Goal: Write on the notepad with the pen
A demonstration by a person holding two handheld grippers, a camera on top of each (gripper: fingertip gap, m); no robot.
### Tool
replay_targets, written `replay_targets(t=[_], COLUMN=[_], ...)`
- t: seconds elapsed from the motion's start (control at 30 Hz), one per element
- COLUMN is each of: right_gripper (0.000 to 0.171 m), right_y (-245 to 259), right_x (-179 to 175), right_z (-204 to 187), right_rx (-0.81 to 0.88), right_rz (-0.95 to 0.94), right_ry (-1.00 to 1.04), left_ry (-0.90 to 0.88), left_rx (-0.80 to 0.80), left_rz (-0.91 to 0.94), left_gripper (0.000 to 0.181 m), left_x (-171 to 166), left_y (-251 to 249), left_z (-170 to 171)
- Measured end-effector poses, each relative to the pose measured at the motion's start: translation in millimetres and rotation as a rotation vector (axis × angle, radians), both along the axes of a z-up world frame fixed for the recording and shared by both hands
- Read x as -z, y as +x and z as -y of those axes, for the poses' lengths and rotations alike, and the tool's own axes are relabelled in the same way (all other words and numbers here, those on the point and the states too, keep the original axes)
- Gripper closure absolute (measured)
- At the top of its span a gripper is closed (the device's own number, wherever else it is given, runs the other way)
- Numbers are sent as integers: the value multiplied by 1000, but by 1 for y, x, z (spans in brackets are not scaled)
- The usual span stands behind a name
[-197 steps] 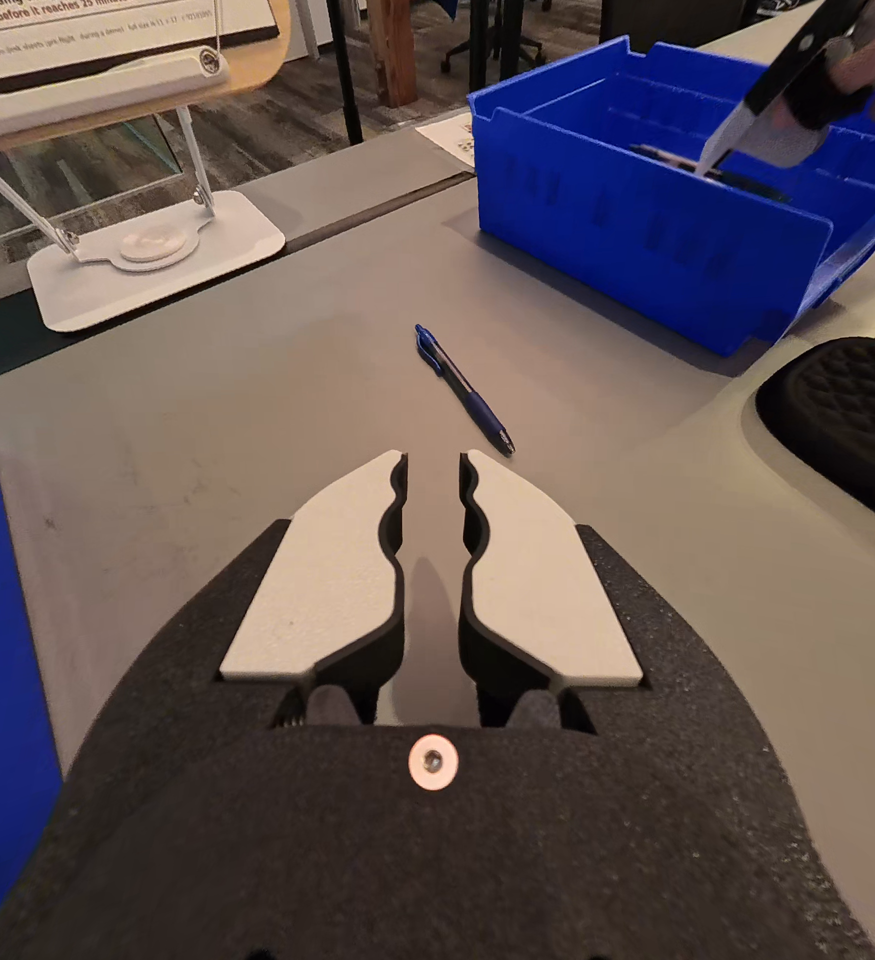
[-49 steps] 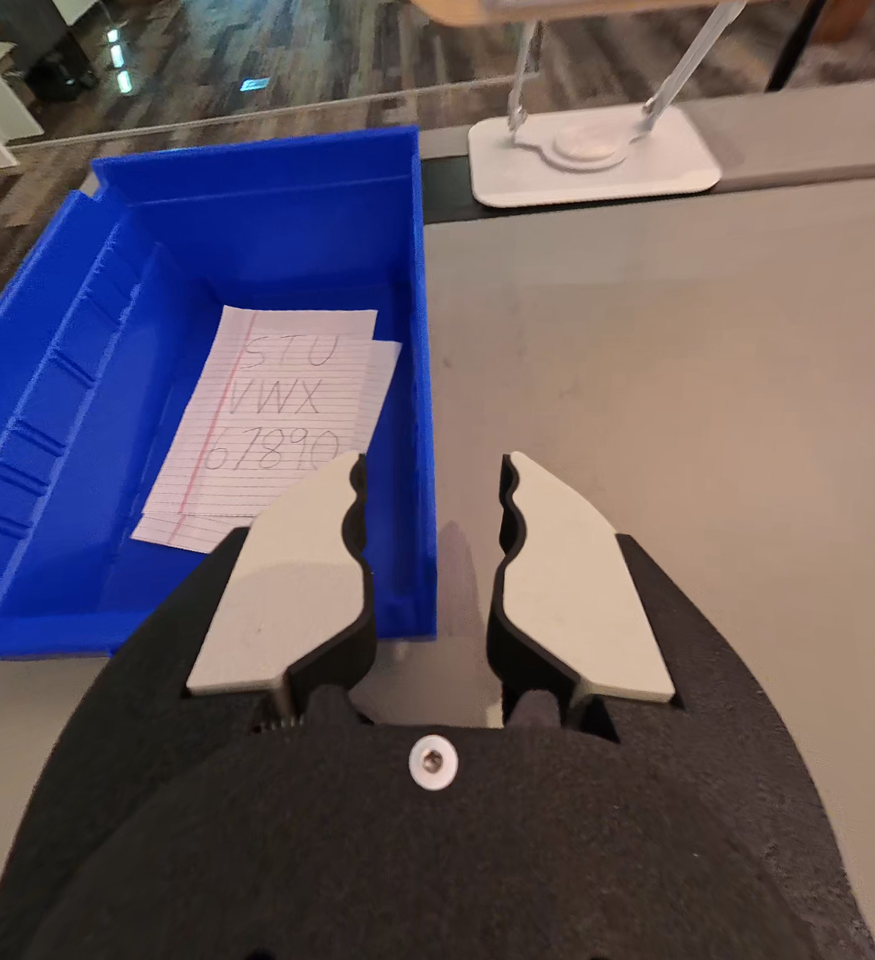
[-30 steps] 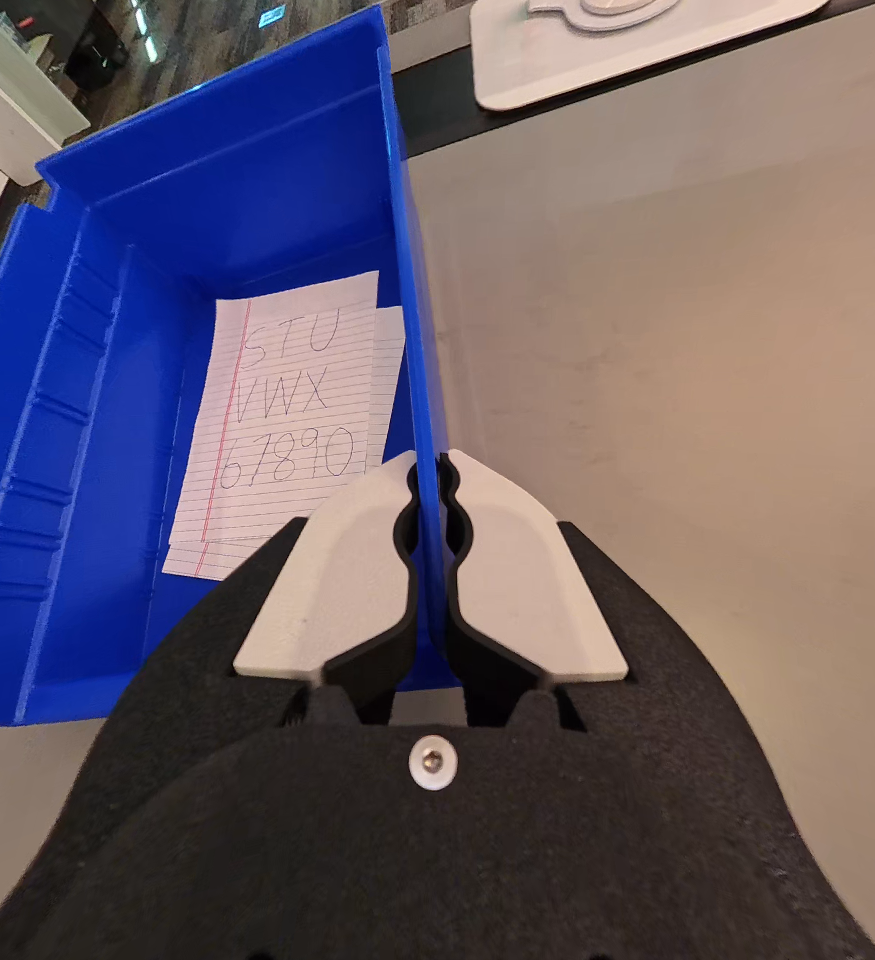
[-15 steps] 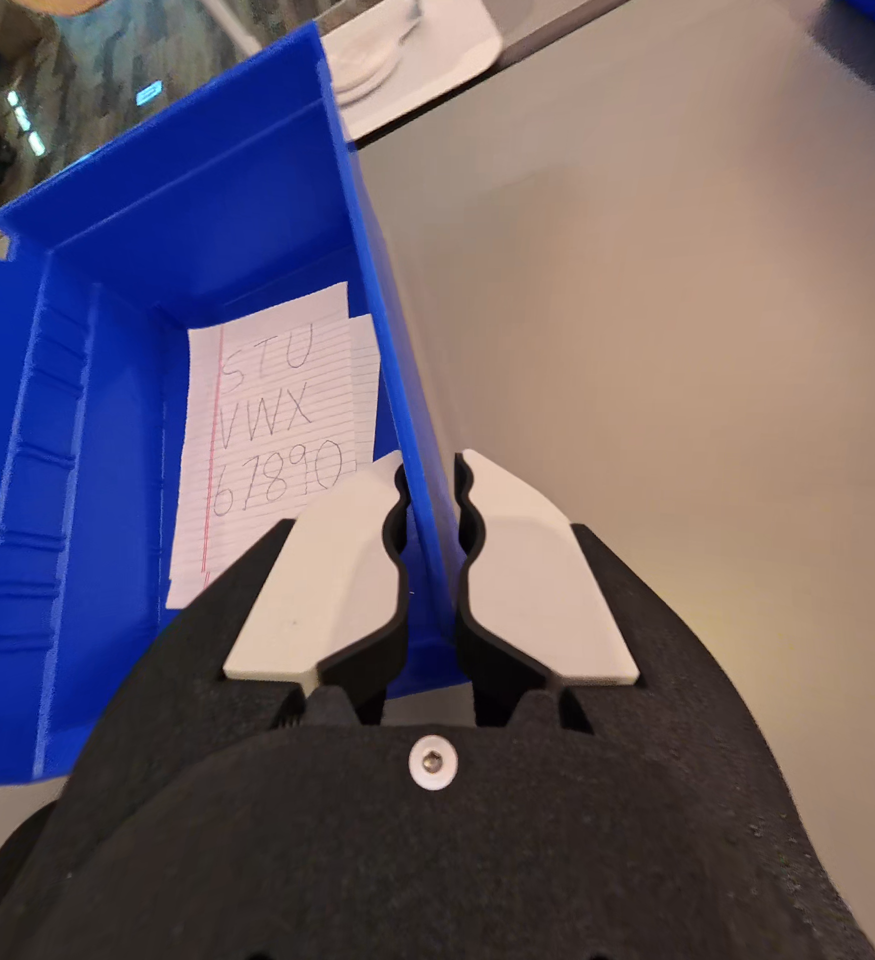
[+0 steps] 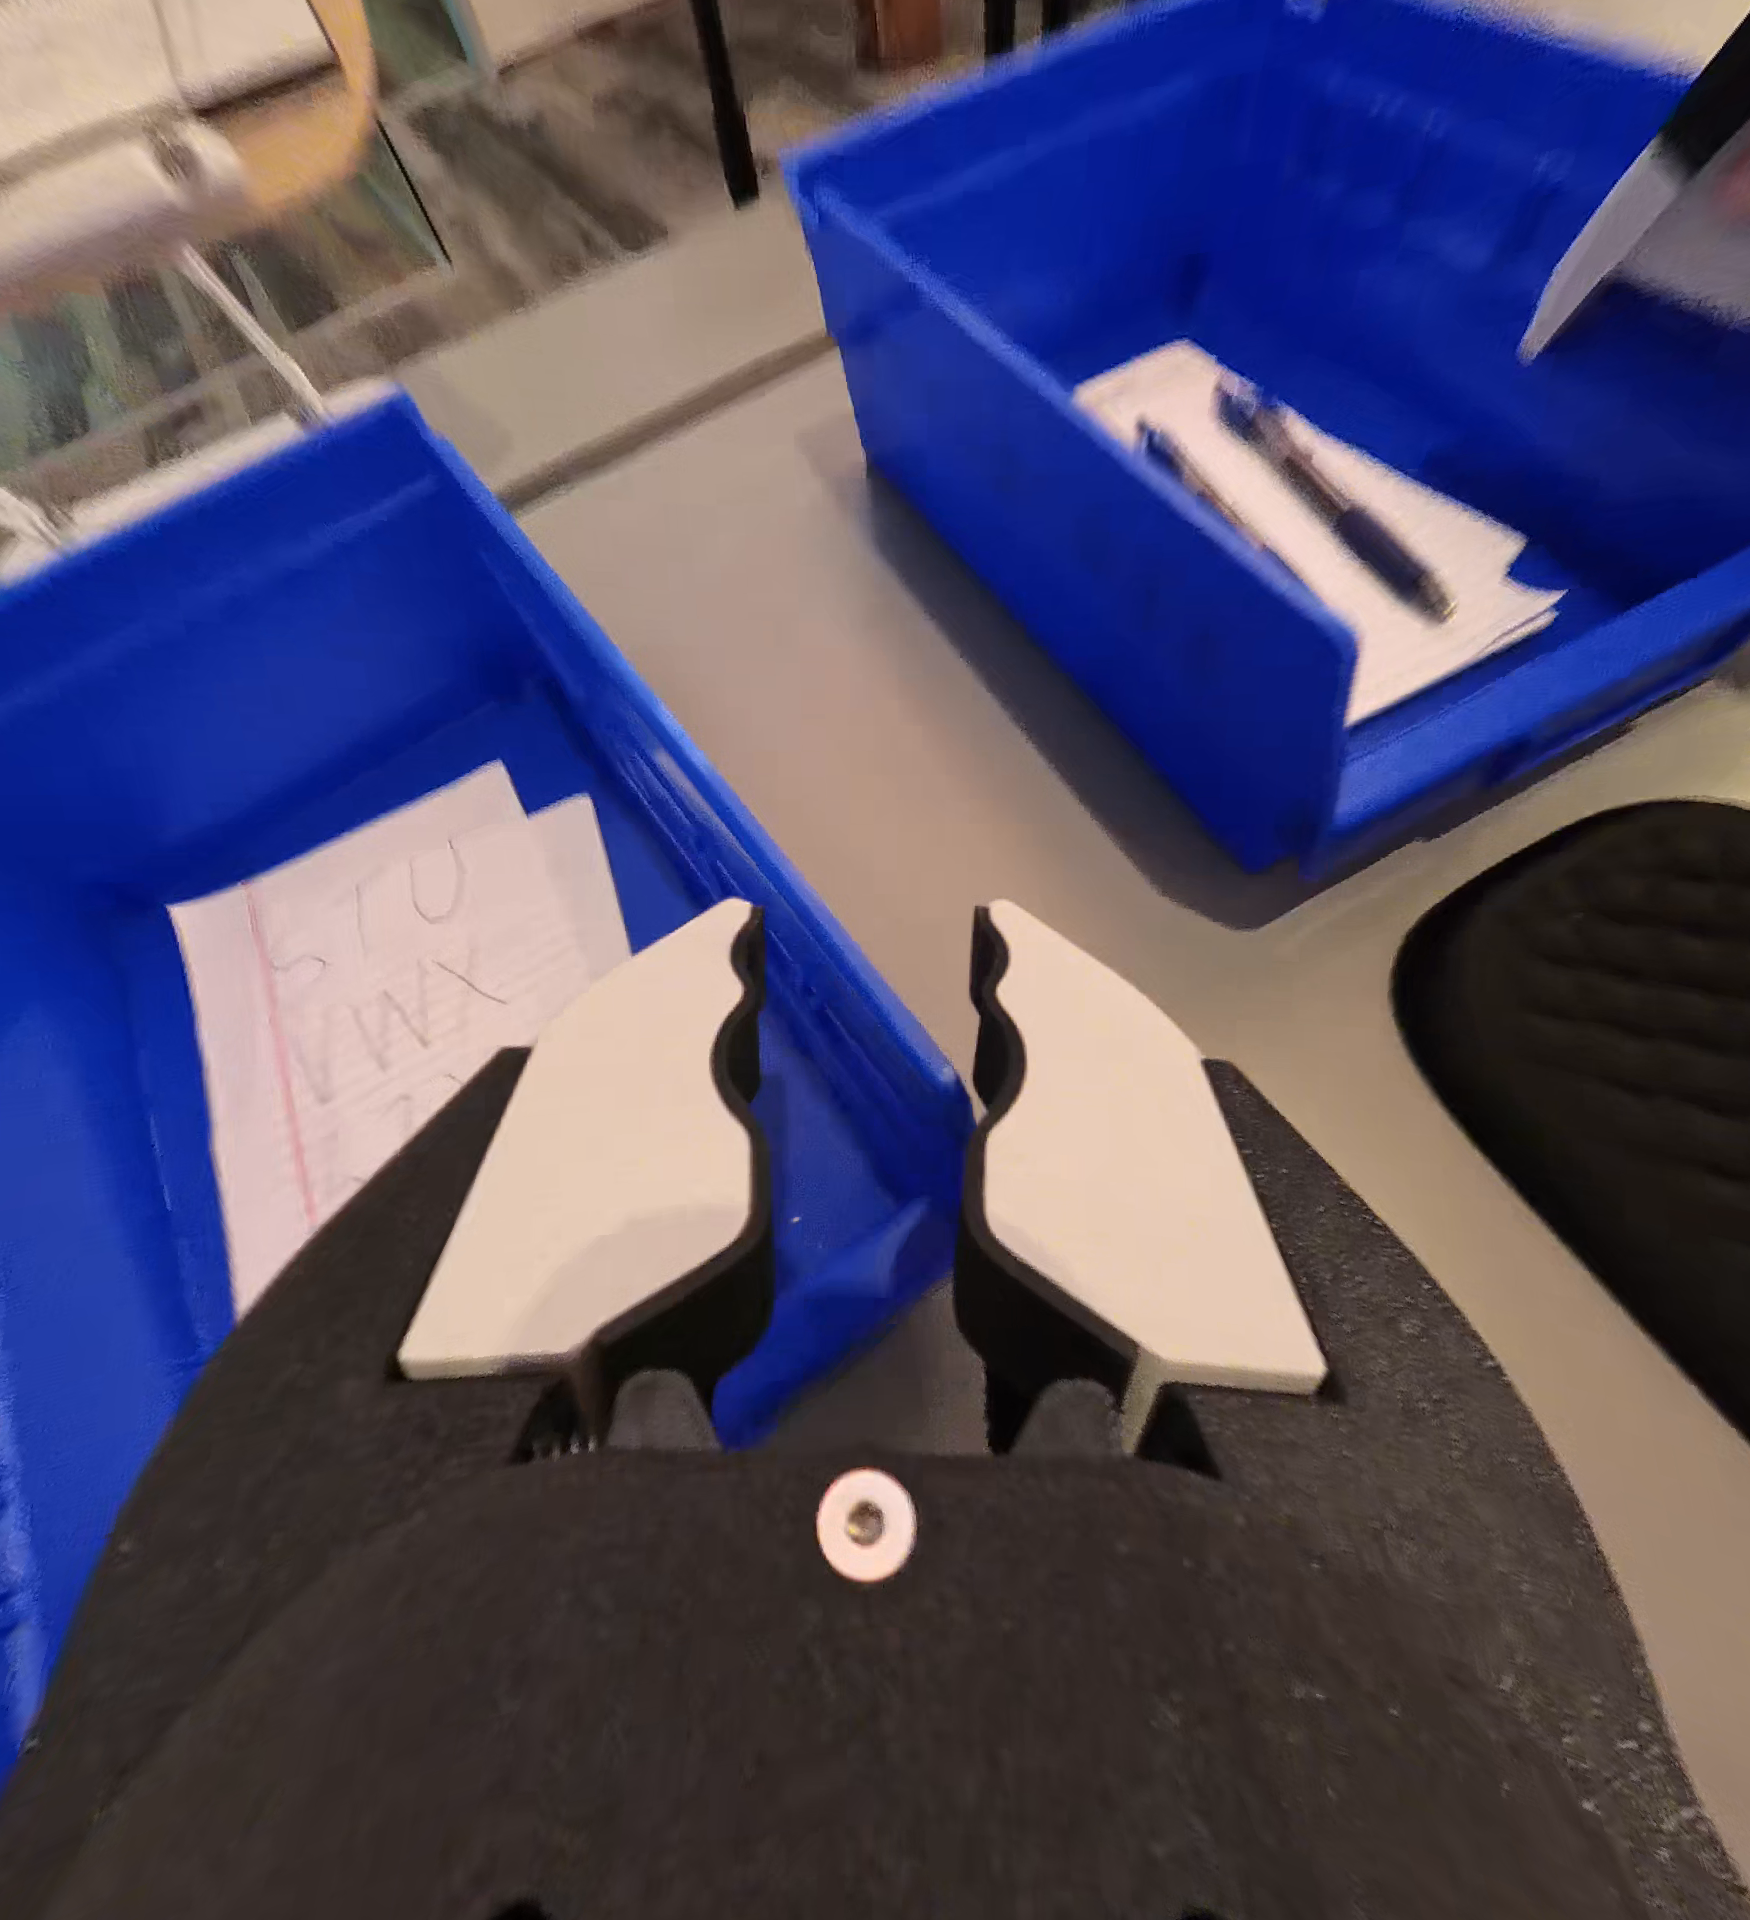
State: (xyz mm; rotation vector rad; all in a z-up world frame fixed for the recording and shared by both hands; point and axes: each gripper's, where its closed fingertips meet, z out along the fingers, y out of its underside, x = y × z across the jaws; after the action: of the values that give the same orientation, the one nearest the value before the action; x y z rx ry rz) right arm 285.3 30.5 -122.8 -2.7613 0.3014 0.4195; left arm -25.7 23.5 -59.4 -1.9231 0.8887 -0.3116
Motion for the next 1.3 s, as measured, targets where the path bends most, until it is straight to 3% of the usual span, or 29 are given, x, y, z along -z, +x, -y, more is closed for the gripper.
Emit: replay_targets(t=[0.17, 0.27, 0.33, 0.43, 0.6, 0.83, 0.97, 1.3], right_gripper=[156, 157, 158, 161, 163, 162, 162, 163], right_y=[-1, 1, 2, 0, -1, 0, 3, 10], right_x=[1, 2, 5, 14, 18, 18, 17, 16], right_z=[0, 2, 4, 9, 15, 11, 3, -12], right_rx=[-40, -77, -93, -134, -163, -183, -169, -185], right_rz=[5, 57, 91, 123, 126, 125, 130, 135], right_ry=[-10, -52, -86, -164, -235, -232, -219, -245], left_ry=[230, 204, 65, -133, -237, -264, -263, -230], left_rx=[-105, -260, -313, -295, -292, -323, -310, -255], left_rz=[99, 107, 176, 306, 180, 41, 3, -70], left_gripper=[138, 133, 133, 138, 126, 134, 160, 166], left_x=[-85, -103, -91, -63, -3, 34, 43, 44], left_y=[-70, -152, -192, -212, -205, -197, -191, -170], left_z=[1, -25, -41, -49, -53, -65, -72, -82])
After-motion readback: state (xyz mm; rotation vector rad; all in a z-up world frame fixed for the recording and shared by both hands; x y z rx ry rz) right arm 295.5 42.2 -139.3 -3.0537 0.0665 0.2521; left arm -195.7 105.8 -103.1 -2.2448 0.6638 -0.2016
